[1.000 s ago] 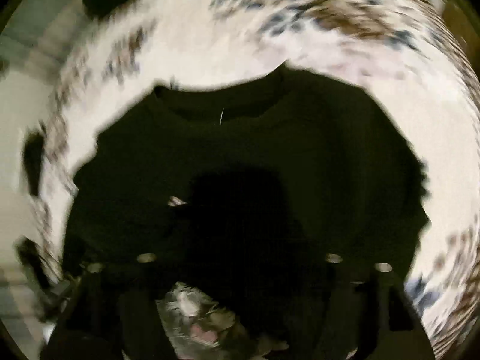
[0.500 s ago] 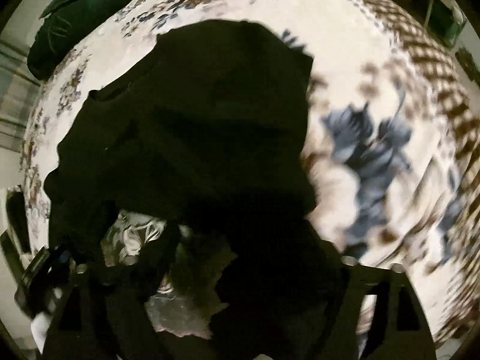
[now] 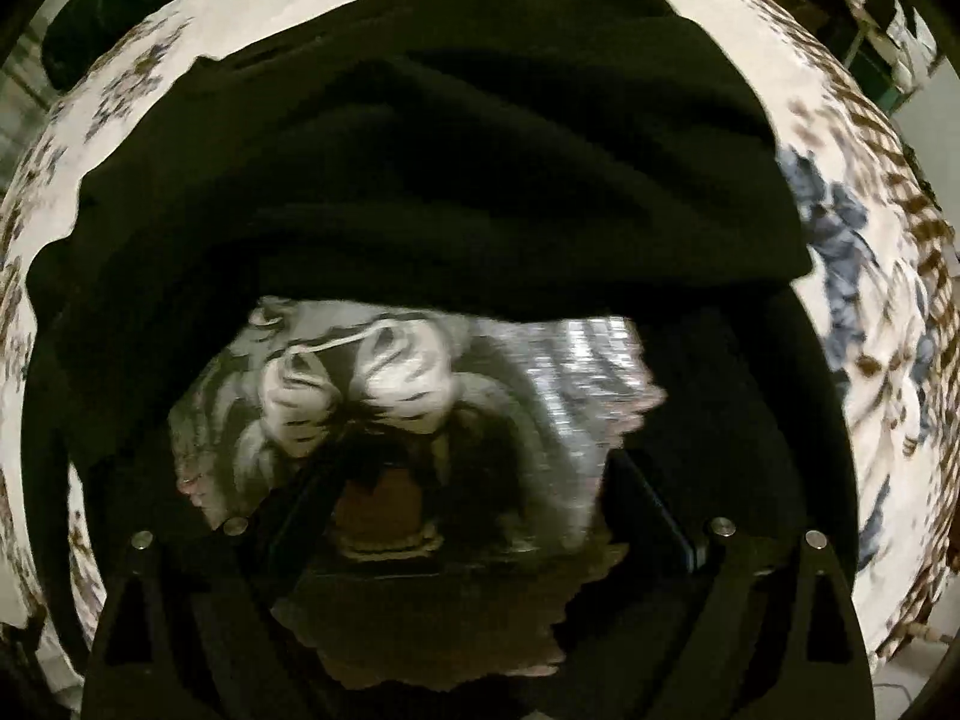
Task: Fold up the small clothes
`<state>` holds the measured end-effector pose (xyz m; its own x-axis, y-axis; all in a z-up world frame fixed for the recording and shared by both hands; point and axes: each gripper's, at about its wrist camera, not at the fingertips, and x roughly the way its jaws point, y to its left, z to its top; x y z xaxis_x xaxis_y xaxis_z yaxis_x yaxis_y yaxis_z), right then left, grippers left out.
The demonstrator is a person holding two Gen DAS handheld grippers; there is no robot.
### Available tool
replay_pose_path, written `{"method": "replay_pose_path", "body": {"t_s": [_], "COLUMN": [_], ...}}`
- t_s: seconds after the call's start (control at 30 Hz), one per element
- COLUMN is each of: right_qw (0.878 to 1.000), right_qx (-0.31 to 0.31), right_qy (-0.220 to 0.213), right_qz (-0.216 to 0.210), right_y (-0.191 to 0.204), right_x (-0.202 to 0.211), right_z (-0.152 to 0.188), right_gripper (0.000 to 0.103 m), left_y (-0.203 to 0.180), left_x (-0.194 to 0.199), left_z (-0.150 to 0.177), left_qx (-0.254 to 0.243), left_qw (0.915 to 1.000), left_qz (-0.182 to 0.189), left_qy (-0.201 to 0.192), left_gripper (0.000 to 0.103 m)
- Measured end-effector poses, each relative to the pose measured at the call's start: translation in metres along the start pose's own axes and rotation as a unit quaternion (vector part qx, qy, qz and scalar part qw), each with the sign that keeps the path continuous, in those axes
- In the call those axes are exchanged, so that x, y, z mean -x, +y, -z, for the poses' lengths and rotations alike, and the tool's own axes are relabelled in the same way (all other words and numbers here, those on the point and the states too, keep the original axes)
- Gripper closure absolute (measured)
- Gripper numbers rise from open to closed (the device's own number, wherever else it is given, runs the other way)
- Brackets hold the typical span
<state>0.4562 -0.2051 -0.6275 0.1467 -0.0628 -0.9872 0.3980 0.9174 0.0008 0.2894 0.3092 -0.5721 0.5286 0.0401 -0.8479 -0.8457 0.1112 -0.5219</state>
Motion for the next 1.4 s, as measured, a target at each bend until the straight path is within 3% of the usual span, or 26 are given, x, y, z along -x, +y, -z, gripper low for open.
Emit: {"method": "replay_pose_path", "body": {"t_s": [0.07, 0.2, 0.23, 0.27, 0.3, 0.4, 0.53, 0.67, 0.8, 0.9, 0.97, 1.03, 1.17, 1.23, 1.4], "right_qw": [1.000, 0.999, 0.999, 0.999, 0.999, 0.999, 0.999, 0.999, 0.999, 0.999, 0.998, 0.997, 0.995, 0.994, 0.992], "right_qx": [0.017, 0.043, 0.046, 0.047, 0.046, 0.034, 0.017, 0.005, -0.014, -0.036, -0.055, -0.069, -0.092, -0.102, -0.112], "right_qy": [-0.002, -0.008, -0.009, -0.010, -0.010, -0.010, -0.020, -0.029, -0.038, -0.029, -0.020, -0.017, -0.013, -0.008, 0.002], "right_qz": [-0.003, 0.002, 0.007, 0.010, 0.012, 0.023, 0.030, 0.020, 0.003, -0.009, -0.021, -0.029, -0.033, -0.040, -0.049], "right_y": [0.012, 0.031, 0.034, 0.036, 0.037, 0.033, 0.021, 0.013, -0.005, -0.035, -0.059, -0.080, -0.127, -0.146, -0.181], "right_x": [0.001, 0.002, 0.002, 0.002, 0.003, 0.005, 0.014, 0.020, 0.028, 0.024, 0.020, 0.018, 0.011, 0.005, -0.006], "right_z": [0.004, 0.011, 0.013, 0.014, 0.012, 0.009, -0.002, -0.022, -0.049, -0.063, -0.066, -0.069, -0.082, -0.087, -0.098], "right_gripper": [0.010, 0.010, 0.010, 0.010, 0.010, 0.010, 0.010, 0.010, 0.010, 0.010, 0.010, 0.010, 0.010, 0.010, 0.010], "left_y": [0.019, 0.020, 0.017, 0.011, 0.004, -0.031, -0.100, -0.180, -0.253, -0.292, -0.309, -0.318, -0.316, -0.310, -0.292], "left_x": [0.000, -0.005, -0.004, -0.003, -0.002, 0.013, 0.044, 0.068, 0.076, 0.064, 0.051, 0.040, 0.009, -0.005, -0.026], "left_z": [-0.017, -0.037, -0.042, -0.047, -0.051, -0.055, -0.043, 0.005, 0.090, 0.168, 0.228, 0.276, 0.383, 0.419, 0.471], "left_qx": [0.056, 0.076, 0.067, 0.049, 0.024, -0.064, -0.193, -0.320, -0.444, -0.507, -0.547, -0.575, -0.638, -0.655, -0.682], "left_qw": [0.9981, 0.9957, 0.9955, 0.9957, 0.9963, 0.9913, 0.9698, 0.9348, 0.8829, 0.8500, 0.8237, 0.8028, 0.7506, 0.7340, 0.7068], "left_qz": [0.014, 0.019, 0.020, 0.011, 0.003, 0.003, 0.035, 0.073, 0.111, 0.138, 0.148, 0.155, 0.146, 0.136, 0.102], "left_qy": [-0.021, -0.049, -0.065, -0.078, -0.082, -0.115, -0.144, -0.137, -0.107, -0.044, 0.003, 0.038, 0.093, 0.114, 0.158], "left_gripper": [0.016, 0.018, 0.039, 0.082, 0.087, 0.087, 0.087, 0.087, 0.087, 0.087, 0.087, 0.087, 0.087, 0.087, 0.085]}}
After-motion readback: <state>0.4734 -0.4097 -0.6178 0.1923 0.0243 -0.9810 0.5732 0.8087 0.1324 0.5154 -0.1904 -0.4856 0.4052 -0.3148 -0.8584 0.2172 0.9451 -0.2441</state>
